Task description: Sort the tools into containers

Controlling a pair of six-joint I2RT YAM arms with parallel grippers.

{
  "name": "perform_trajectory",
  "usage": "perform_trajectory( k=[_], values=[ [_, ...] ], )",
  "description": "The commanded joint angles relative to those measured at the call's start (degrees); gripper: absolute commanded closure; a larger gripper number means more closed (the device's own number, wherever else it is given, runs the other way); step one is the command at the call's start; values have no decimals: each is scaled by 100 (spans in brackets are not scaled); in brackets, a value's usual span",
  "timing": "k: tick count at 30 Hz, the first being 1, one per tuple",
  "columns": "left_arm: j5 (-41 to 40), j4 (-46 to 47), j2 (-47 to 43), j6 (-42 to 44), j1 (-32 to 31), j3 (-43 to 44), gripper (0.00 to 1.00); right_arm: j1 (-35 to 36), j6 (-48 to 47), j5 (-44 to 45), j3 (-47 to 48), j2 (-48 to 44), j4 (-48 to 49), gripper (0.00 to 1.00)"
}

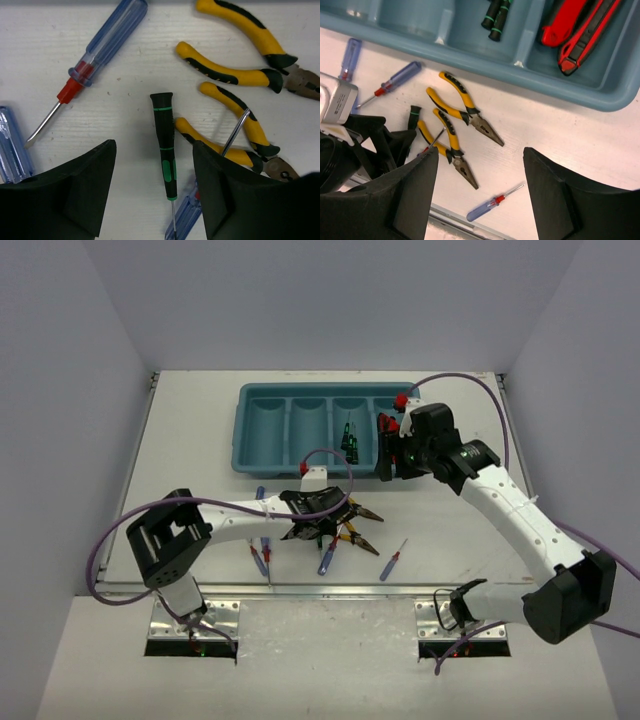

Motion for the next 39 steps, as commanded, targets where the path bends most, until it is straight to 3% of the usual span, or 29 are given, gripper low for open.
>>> perform_trajectory(
  k=[1,15,20,21,29,30,32,37,39],
  values=[
    [286,228,176,-123,37,94,45,-12,-51,-32,-136,-205,365,31],
    [399,468,375,-240,44,-363,64,-10,23,-401,-359,-226,651,32],
    [383,453,390,-280,44,-458,88,-10,84,-665,-464,-333,753,32],
    [326,380,323,-330,44,-481,97,-10,123,-919,-577,-395,877,32],
    [-61,524,-1680,-206,-18,-979,100,-1,802,-3550,-1699,-757,2394,31],
    [-77,532,-1708,-195,-19,-985,100,-1,821,-3574,-1719,-762,2615,31],
    [1,980,-2508,224,-105,-1251,100,25,1504,-4089,-2288,-923,3407,31],
    [809,2436,-3663,812,-115,-2057,100,429,2571,-4196,-2832,-957,4887,30],
    [1015,2938,-3974,814,-115,-2323,100,796,2771,-3749,-2958,-979,5312,31]
  ],
)
